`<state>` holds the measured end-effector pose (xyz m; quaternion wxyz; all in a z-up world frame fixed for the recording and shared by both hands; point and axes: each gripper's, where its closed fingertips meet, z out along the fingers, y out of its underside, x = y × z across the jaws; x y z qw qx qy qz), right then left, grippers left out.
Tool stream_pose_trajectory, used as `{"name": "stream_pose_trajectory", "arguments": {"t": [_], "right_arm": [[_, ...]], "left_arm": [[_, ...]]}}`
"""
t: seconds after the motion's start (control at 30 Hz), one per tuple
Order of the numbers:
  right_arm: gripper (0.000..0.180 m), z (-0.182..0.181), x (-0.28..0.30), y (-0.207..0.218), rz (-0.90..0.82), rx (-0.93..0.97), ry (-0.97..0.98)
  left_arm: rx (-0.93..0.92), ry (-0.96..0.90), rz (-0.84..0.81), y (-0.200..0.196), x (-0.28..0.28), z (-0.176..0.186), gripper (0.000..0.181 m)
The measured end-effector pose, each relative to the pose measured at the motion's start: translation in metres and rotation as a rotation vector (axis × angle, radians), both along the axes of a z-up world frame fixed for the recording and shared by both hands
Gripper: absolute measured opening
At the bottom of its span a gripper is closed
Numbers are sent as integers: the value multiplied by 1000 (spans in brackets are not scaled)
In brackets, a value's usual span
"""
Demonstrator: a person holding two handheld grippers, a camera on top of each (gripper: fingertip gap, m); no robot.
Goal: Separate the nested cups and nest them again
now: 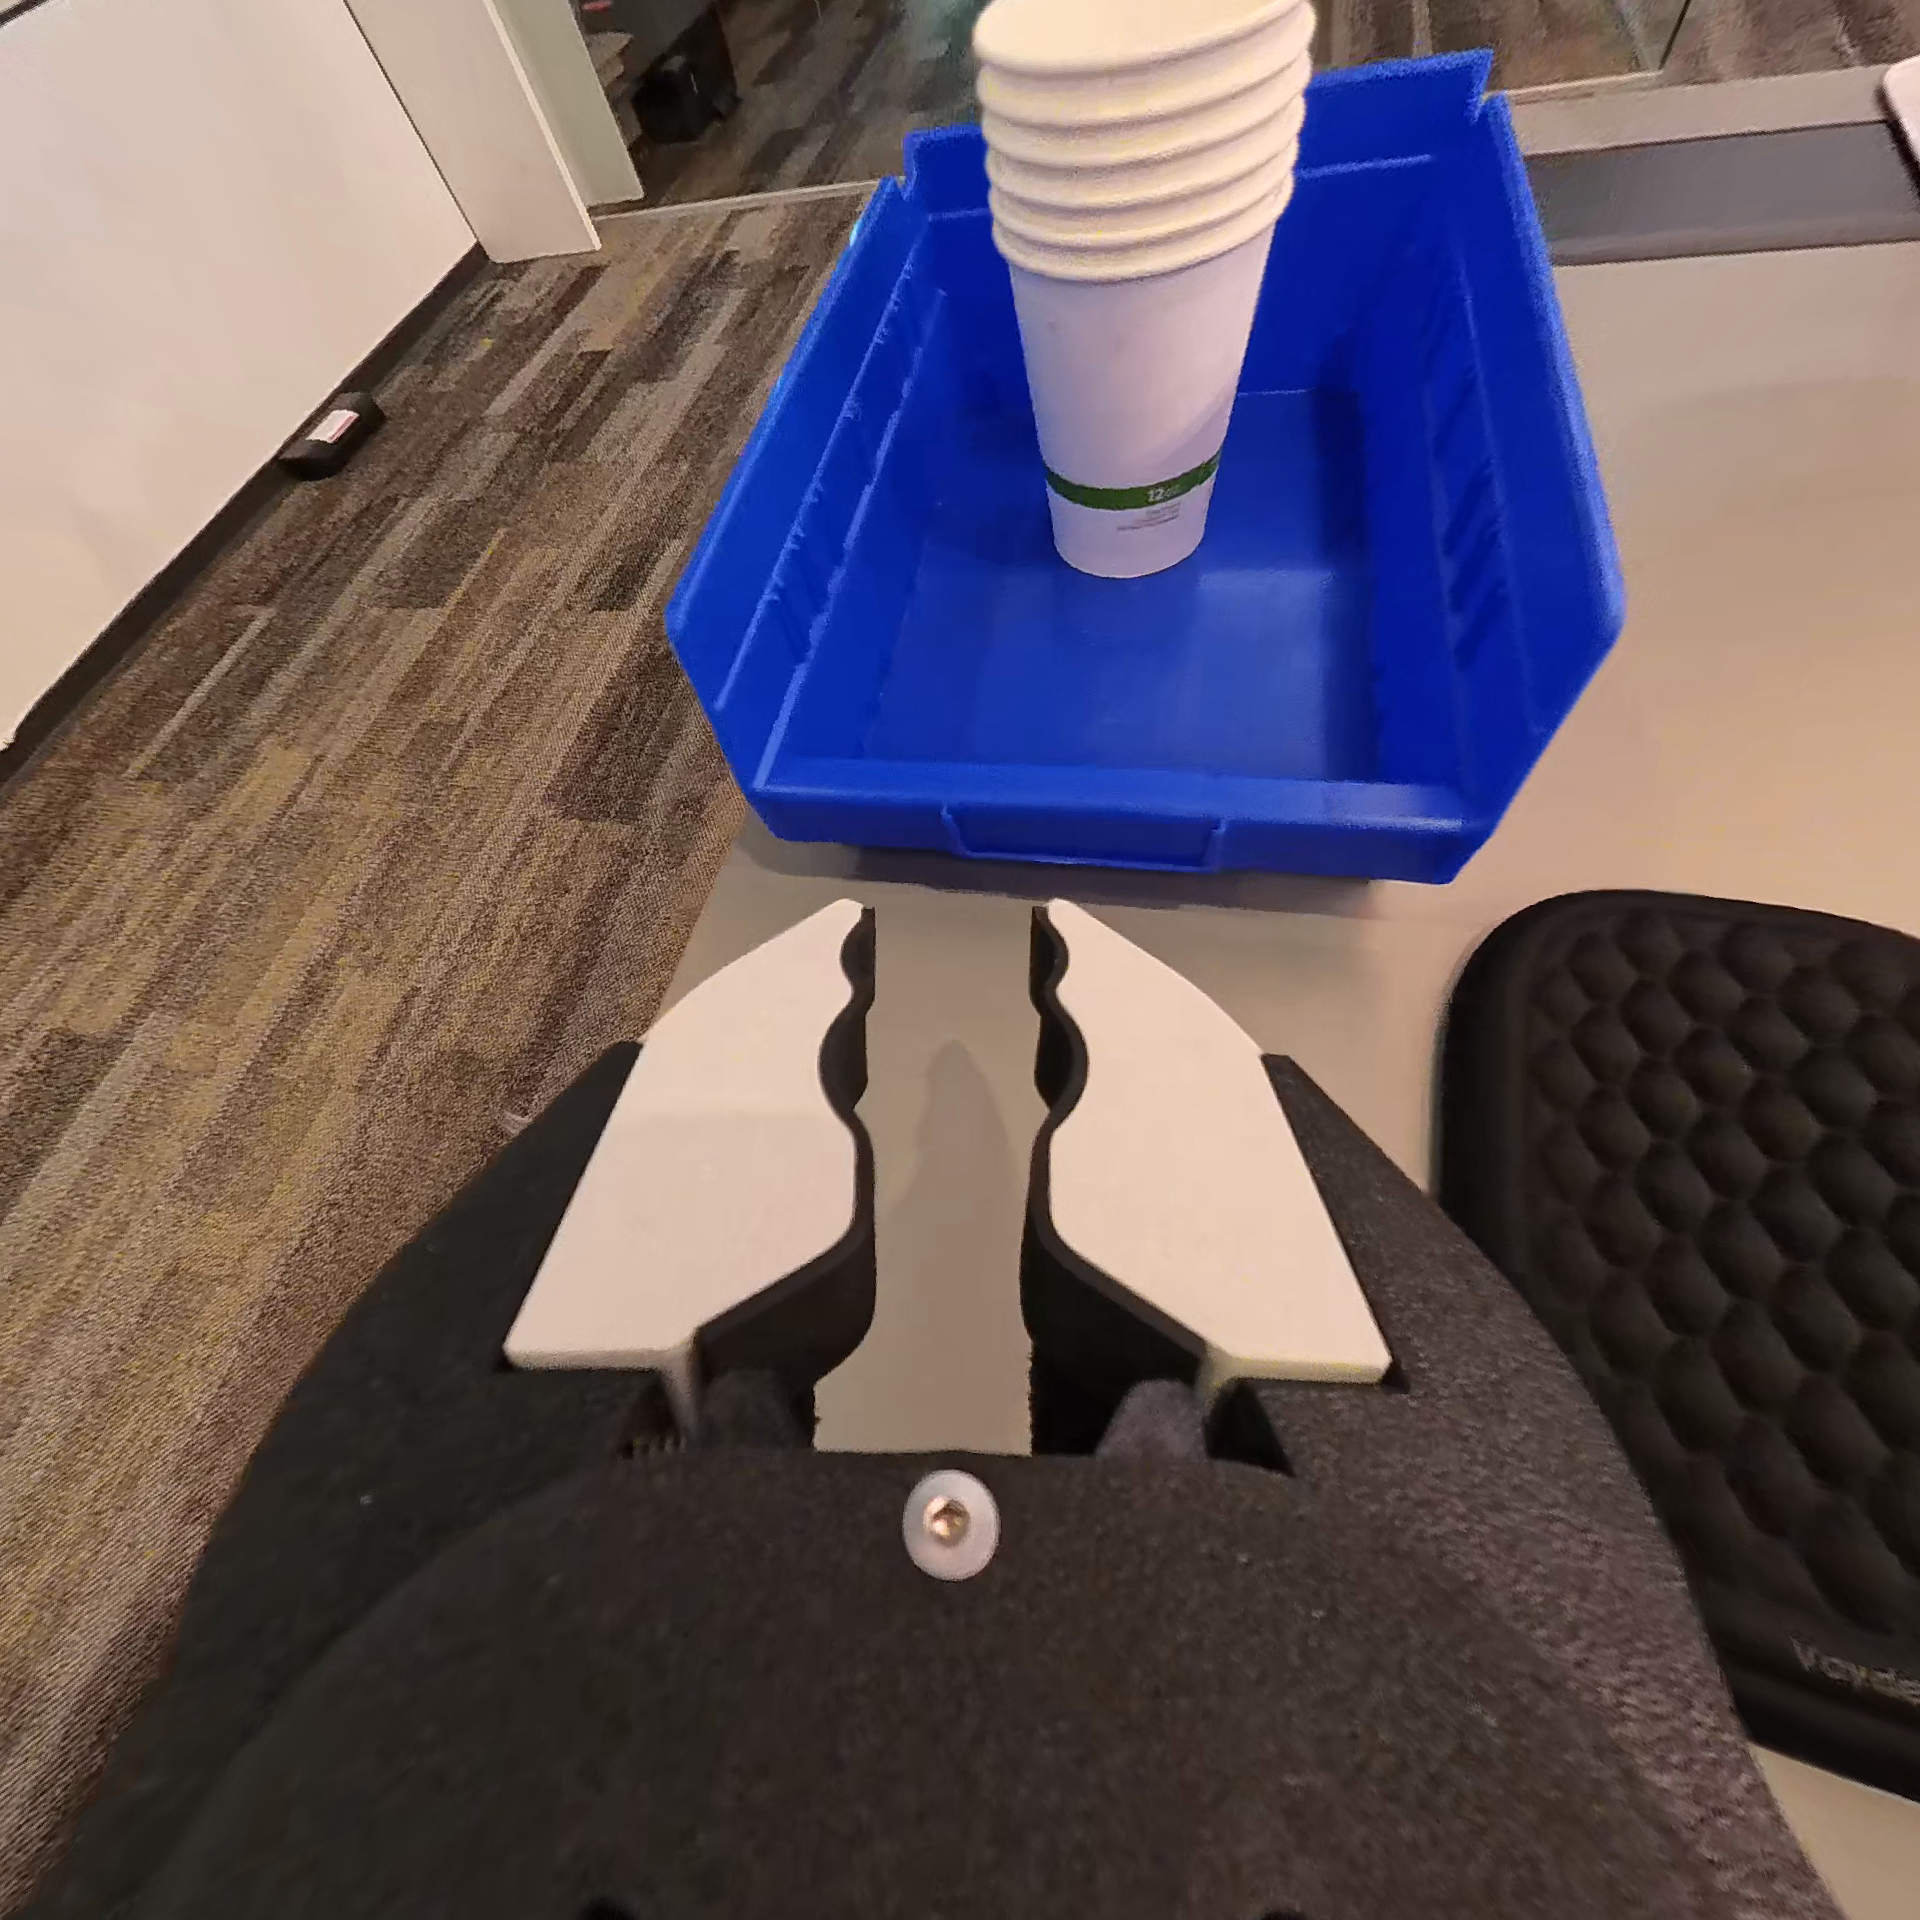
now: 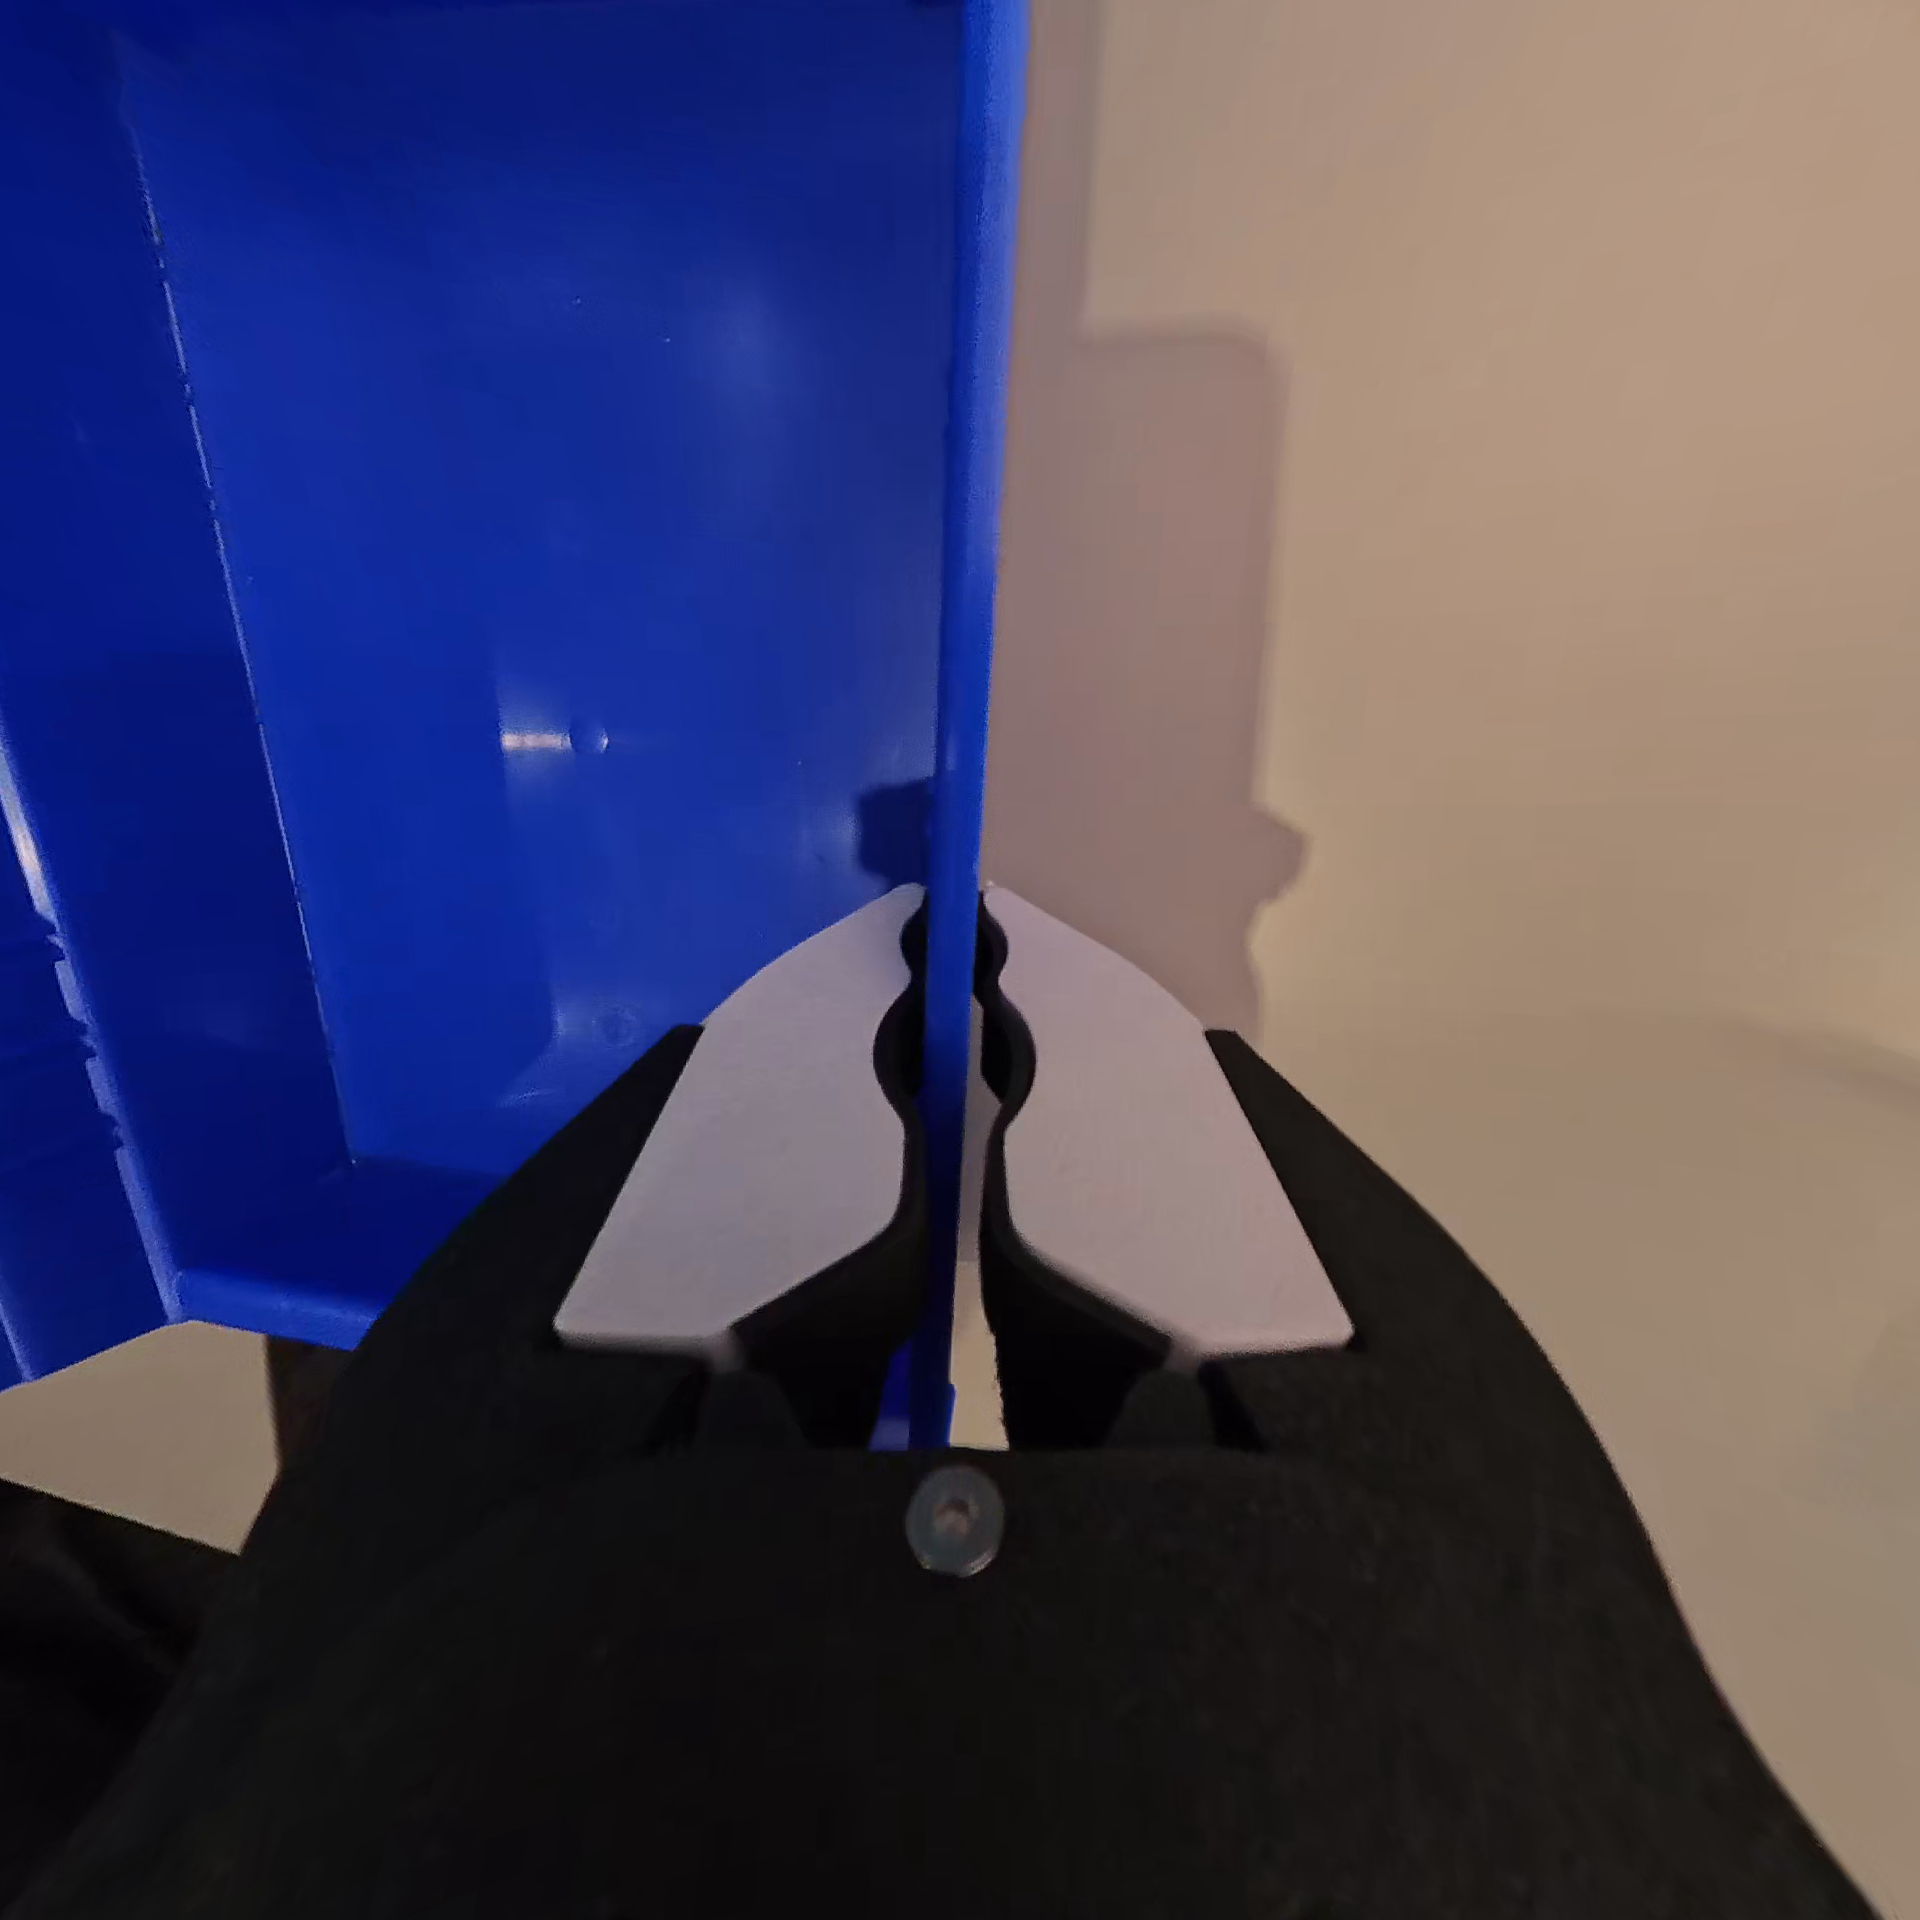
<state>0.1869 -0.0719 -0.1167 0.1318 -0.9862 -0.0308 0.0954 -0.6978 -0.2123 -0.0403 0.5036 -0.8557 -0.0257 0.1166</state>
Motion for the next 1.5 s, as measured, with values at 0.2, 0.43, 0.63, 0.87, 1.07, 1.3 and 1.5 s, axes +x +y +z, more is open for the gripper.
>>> {"name": "stream_pose_trajectory", "arguments": {"t": [0.2,0.43,0.63,0.87,1.07,1.3,1.5], "right_arm": [[5,-1,78,-18,-86,16,30],[5,-2,134,-33,-153,27,38],[5,-2,158,-39,-171,39,39],[7,2,164,-37,-112,102,-35],[60,58,187,-28,-156,332,-295],[82,217,119,-17,-69,1044,-477],[66,272,-28,-14,184,1334,-196]], "left_arm": [[6,34,12,9,22,9,27],[21,54,3,24,47,27,27],[10,80,-17,31,63,32,27],[25,55,-29,27,67,35,30],[54,20,-47,22,66,44,49],[161,-28,-182,33,82,67,60],[91,-106,-231,93,77,49,68]]}}
